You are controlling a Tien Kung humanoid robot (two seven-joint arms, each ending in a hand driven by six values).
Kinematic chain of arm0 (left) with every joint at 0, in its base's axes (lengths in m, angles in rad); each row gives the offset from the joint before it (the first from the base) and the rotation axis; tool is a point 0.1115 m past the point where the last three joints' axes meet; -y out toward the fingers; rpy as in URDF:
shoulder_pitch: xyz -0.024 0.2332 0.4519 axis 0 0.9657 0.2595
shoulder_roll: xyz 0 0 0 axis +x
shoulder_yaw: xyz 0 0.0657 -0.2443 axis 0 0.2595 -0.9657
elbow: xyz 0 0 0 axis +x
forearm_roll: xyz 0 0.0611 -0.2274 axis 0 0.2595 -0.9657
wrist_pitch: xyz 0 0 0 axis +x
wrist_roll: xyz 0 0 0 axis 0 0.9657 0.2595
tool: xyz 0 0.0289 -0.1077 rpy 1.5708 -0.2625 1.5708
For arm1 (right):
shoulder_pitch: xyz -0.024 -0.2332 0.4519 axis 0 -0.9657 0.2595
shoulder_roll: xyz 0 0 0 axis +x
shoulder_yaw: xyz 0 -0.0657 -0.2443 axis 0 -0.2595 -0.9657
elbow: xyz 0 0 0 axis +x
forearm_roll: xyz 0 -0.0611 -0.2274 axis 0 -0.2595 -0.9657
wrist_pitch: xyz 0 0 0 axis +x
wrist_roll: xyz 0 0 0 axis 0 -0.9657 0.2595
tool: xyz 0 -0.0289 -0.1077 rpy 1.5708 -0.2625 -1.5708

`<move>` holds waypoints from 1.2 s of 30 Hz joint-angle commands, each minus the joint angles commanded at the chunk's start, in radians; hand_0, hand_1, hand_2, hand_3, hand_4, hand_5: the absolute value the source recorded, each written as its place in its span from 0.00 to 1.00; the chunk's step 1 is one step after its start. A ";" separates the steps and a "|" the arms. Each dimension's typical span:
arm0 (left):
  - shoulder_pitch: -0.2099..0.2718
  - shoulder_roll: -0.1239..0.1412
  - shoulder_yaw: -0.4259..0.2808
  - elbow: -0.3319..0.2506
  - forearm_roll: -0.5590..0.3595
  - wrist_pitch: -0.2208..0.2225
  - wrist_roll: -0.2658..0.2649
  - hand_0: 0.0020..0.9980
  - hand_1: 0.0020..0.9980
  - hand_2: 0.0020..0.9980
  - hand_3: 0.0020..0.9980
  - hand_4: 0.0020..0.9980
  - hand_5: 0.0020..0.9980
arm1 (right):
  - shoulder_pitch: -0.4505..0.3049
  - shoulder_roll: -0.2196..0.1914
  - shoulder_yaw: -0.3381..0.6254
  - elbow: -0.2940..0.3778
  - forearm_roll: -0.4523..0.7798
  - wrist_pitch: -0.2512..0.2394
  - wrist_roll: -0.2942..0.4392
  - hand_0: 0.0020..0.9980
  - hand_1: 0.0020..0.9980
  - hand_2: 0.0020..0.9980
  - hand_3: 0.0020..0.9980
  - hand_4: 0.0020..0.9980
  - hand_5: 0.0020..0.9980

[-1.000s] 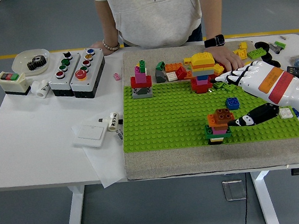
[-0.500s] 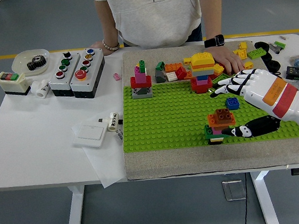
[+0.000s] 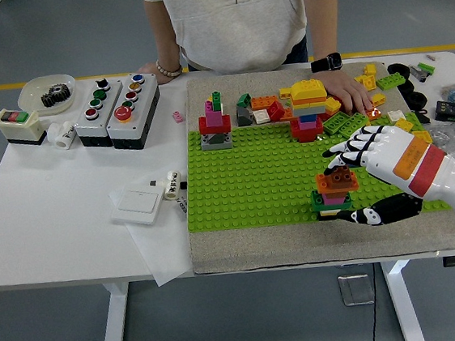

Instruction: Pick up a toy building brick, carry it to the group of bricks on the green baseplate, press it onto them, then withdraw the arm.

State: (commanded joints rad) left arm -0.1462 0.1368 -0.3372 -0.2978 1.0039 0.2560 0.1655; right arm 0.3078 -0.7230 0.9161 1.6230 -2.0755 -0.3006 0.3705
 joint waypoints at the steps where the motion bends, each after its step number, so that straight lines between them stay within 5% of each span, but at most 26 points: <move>1: 0.000 0.000 0.000 0.000 -0.001 0.000 0.000 0.68 0.61 0.74 0.65 0.75 0.64 | 0.000 0.001 0.001 -0.002 0.000 -0.001 0.000 0.68 0.65 0.71 0.62 0.88 0.54; 36: -0.010 0.000 0.010 0.000 -0.012 0.002 -0.005 0.68 0.61 0.74 0.65 0.75 0.64 | 0.010 0.014 -0.005 -0.076 -0.009 -0.001 -0.006 0.59 0.55 0.62 0.60 0.83 0.55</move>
State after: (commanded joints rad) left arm -0.1559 0.1370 -0.3276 -0.2981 0.9924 0.2575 0.1606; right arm 0.3176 -0.7091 0.9111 1.5475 -2.0841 -0.3020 0.3646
